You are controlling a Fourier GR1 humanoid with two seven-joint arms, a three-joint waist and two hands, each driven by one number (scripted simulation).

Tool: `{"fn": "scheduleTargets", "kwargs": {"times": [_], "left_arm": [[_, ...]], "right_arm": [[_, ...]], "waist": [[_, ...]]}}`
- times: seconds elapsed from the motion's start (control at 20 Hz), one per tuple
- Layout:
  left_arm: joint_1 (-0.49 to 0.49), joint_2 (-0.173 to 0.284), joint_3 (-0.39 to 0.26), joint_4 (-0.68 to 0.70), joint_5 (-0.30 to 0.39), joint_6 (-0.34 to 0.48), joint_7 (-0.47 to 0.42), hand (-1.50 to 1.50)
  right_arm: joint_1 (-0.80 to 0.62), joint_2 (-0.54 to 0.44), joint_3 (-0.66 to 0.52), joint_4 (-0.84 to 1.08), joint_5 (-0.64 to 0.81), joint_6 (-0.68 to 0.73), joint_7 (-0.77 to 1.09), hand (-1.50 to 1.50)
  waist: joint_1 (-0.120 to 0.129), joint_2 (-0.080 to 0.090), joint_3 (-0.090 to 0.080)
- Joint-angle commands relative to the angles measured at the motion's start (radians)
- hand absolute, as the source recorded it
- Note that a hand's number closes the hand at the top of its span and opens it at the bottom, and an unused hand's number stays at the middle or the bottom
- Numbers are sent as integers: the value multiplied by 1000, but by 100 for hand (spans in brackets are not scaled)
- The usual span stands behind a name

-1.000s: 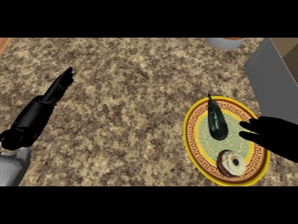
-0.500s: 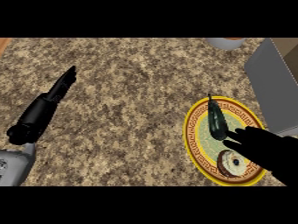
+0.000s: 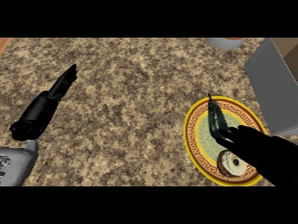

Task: Pick the cupcake from the plate and place it in the cardboard box

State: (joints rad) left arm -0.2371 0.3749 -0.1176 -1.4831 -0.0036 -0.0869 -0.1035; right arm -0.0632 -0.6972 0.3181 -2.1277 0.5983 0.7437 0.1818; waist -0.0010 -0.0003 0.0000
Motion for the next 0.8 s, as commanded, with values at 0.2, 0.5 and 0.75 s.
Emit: {"fn": "scheduleTargets", "kwargs": {"times": [0.2,0.5,0.75], "left_arm": [[-12,-46,20,-49,-28,-25,71,0],[23,-44,74,-24,-36,-85,16,0],[1,-53,108,-28,-58,-105,35,0]], "right_arm": [[-26,58,63,173,211,-69,-111,-150],[-1,141,72,229,273,-86,-152,-150],[-8,148,32,262,312,-65,-209,-150]], "waist": [[4,1,1],[1,0,0],[1,0,0]]}}
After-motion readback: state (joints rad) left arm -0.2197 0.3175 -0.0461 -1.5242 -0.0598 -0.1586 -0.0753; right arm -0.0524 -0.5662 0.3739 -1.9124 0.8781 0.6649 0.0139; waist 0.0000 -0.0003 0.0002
